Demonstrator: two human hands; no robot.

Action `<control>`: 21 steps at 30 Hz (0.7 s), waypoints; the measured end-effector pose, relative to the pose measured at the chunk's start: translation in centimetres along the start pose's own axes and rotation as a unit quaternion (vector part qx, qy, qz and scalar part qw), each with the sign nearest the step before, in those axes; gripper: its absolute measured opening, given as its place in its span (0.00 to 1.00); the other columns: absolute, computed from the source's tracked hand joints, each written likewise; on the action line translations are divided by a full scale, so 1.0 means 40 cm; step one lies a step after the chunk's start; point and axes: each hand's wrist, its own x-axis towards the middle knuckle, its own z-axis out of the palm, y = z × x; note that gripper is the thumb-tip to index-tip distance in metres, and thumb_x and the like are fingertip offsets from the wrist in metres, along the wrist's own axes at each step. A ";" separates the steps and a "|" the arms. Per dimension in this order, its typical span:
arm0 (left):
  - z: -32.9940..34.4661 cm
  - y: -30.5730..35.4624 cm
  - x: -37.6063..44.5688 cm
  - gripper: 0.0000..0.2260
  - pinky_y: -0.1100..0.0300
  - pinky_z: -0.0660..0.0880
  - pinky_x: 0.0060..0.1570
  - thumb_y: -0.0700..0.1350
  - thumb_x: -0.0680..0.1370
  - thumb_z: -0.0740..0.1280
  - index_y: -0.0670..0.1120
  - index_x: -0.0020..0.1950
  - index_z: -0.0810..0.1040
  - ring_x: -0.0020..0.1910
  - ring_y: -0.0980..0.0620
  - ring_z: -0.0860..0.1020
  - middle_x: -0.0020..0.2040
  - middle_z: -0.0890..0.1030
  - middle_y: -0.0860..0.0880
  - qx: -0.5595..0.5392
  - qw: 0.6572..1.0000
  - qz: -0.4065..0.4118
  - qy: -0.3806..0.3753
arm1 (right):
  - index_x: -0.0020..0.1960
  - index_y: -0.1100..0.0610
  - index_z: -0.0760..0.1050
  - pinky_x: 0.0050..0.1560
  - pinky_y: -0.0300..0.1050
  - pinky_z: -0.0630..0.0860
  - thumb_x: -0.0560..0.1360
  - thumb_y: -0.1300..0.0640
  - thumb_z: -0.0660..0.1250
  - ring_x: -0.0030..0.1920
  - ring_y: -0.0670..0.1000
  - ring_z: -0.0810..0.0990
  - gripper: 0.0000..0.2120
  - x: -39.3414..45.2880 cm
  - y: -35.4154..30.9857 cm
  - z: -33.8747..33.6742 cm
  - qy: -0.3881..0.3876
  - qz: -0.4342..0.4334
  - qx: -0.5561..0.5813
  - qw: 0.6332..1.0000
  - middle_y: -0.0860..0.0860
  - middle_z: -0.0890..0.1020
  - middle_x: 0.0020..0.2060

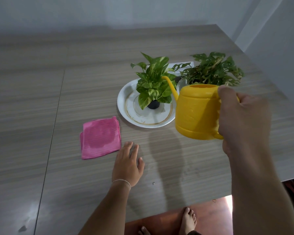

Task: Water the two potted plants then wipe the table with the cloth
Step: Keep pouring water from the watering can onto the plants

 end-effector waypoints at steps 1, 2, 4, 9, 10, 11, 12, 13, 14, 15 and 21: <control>0.001 -0.001 0.000 0.23 0.43 0.70 0.72 0.51 0.78 0.61 0.42 0.70 0.76 0.74 0.39 0.70 0.72 0.73 0.39 -0.002 1.000 0.001 0.003 | 0.30 0.52 0.58 0.27 0.40 0.55 0.79 0.48 0.66 0.24 0.46 0.56 0.25 0.003 -0.005 0.001 0.001 -0.002 0.004 1.000 0.45 0.57 0.19; 0.002 -0.002 0.000 0.23 0.43 0.70 0.72 0.51 0.78 0.61 0.42 0.70 0.76 0.73 0.39 0.70 0.72 0.73 0.39 -0.006 1.000 0.001 0.006 | 0.30 0.52 0.58 0.25 0.40 0.54 0.79 0.48 0.66 0.24 0.46 0.56 0.25 0.006 -0.009 0.001 0.003 -0.006 0.005 1.000 0.45 0.57 0.19; 0.001 -0.002 0.000 0.23 0.43 0.70 0.72 0.51 0.78 0.61 0.42 0.70 0.76 0.73 0.39 0.70 0.72 0.73 0.39 -0.011 1.000 0.001 0.006 | 0.31 0.53 0.59 0.26 0.40 0.54 0.79 0.47 0.66 0.25 0.47 0.57 0.24 0.009 -0.015 -0.001 0.003 -0.010 0.010 1.000 0.45 0.57 0.20; 0.000 -0.002 0.001 0.24 0.42 0.71 0.71 0.52 0.78 0.60 0.42 0.71 0.76 0.74 0.39 0.70 0.72 0.73 0.40 -0.016 1.000 -0.006 -0.002 | 0.33 0.64 0.62 0.33 0.49 0.59 0.78 0.47 0.67 0.29 0.52 0.61 0.26 0.000 0.007 -0.013 -0.006 -0.006 0.015 1.000 0.52 0.60 0.27; 0.001 -0.002 0.001 0.24 0.42 0.71 0.71 0.52 0.78 0.60 0.43 0.71 0.76 0.74 0.39 0.70 0.72 0.73 0.40 -0.017 1.000 -0.006 -0.003 | 0.35 0.67 0.63 0.34 0.50 0.61 0.78 0.47 0.68 0.30 0.51 0.62 0.27 -0.002 0.014 -0.016 -0.004 -0.005 0.011 1.000 0.53 0.61 0.27; 0.001 -0.002 0.001 0.24 0.43 0.70 0.71 0.52 0.78 0.60 0.43 0.71 0.76 0.74 0.39 0.70 0.72 0.73 0.40 -0.017 1.000 -0.006 -0.003 | 0.37 0.69 0.65 0.34 0.49 0.62 0.78 0.47 0.68 0.30 0.51 0.63 0.27 -0.004 0.023 -0.019 -0.002 -0.003 0.006 1.000 0.53 0.61 0.28; 0.001 -0.002 0.000 0.24 0.43 0.70 0.72 0.52 0.78 0.60 0.43 0.71 0.76 0.74 0.39 0.70 0.72 0.73 0.40 -0.016 1.000 -0.007 -0.003 | 0.39 0.71 0.67 0.35 0.49 0.63 0.78 0.47 0.68 0.31 0.51 0.64 0.27 -0.004 0.031 -0.022 0.000 -0.003 0.002 1.000 0.56 0.62 0.28; 0.000 -0.003 -0.001 0.24 0.43 0.70 0.72 0.52 0.78 0.60 0.43 0.71 0.76 0.74 0.39 0.70 0.72 0.73 0.40 -0.014 1.000 -0.007 -0.003 | 0.41 0.72 0.71 0.36 0.49 0.64 0.78 0.47 0.68 0.32 0.51 0.66 0.27 -0.004 0.037 -0.024 0.002 -0.004 -0.001 1.000 0.60 0.64 0.29; 0.000 -0.003 -0.001 0.24 0.43 0.70 0.72 0.52 0.78 0.60 0.43 0.71 0.76 0.74 0.40 0.70 0.72 0.73 0.40 -0.013 1.000 -0.007 -0.003 | 0.44 0.73 0.73 0.36 0.49 0.65 0.78 0.46 0.68 0.33 0.52 0.67 0.27 -0.002 0.041 -0.026 0.004 -0.005 -0.004 1.000 0.63 0.67 0.31; -0.001 -0.003 -0.001 0.24 0.43 0.70 0.72 0.52 0.79 0.59 0.43 0.71 0.76 0.74 0.40 0.70 0.72 0.73 0.40 -0.013 1.000 -0.007 -0.003 | 0.45 0.73 0.73 0.37 0.50 0.65 0.78 0.46 0.67 0.33 0.52 0.67 0.27 -0.001 0.042 -0.026 0.005 -0.005 -0.006 1.000 0.61 0.67 0.31; 0.000 -0.002 0.002 0.24 0.44 0.70 0.72 0.53 0.79 0.59 0.43 0.71 0.76 0.74 0.41 0.70 0.73 0.73 0.41 -0.012 1.000 -0.007 -0.003 | 0.33 0.60 0.63 0.33 0.47 0.58 0.78 0.46 0.67 0.27 0.49 0.58 0.24 0.011 0.009 -0.018 0.025 0.011 0.015 1.000 0.47 0.59 0.24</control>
